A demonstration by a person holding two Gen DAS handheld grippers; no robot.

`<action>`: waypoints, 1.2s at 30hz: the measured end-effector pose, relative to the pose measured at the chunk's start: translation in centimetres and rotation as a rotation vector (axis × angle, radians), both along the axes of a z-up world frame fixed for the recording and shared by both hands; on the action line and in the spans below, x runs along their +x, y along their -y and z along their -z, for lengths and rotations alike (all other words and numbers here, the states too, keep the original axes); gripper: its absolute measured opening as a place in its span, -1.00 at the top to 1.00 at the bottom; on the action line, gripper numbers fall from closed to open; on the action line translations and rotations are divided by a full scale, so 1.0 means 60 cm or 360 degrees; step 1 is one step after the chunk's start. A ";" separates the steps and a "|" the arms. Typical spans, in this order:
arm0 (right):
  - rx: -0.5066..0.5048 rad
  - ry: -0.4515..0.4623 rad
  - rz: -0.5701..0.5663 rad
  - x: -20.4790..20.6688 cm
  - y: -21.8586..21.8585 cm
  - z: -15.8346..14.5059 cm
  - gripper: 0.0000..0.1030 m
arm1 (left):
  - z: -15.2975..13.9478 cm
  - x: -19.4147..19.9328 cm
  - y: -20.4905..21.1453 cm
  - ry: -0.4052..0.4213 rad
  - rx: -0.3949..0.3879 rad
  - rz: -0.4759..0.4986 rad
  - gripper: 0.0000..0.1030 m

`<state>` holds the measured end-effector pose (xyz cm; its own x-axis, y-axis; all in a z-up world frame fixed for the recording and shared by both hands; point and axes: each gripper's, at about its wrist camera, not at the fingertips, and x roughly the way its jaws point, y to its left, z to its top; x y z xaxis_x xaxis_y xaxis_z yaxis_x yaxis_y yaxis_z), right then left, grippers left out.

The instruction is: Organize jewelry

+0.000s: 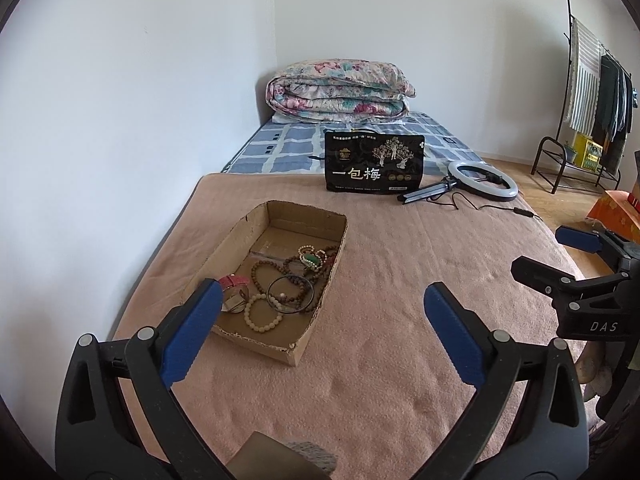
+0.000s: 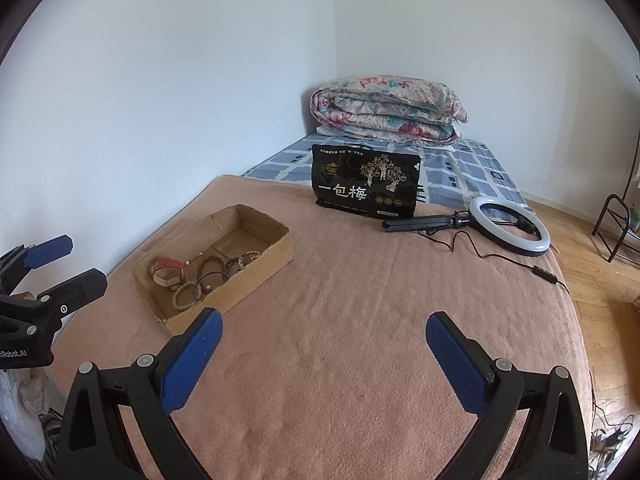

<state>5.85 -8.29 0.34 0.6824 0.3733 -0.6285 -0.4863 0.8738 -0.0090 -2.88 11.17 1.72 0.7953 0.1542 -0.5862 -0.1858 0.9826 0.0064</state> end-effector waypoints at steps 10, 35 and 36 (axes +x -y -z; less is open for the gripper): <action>-0.0002 -0.0034 0.0047 0.014 0.011 0.012 -0.99 | 0.001 0.003 0.000 0.0012 0.0030 -0.0020 -0.99; 0.0014 -0.0046 0.0078 0.020 0.023 0.016 -0.99 | 0.001 0.001 -0.005 0.0020 0.0018 -0.0047 -0.99; 0.0016 -0.0044 0.0078 0.020 0.023 0.016 -0.99 | 0.001 0.001 -0.005 0.0020 0.0018 -0.0050 -0.99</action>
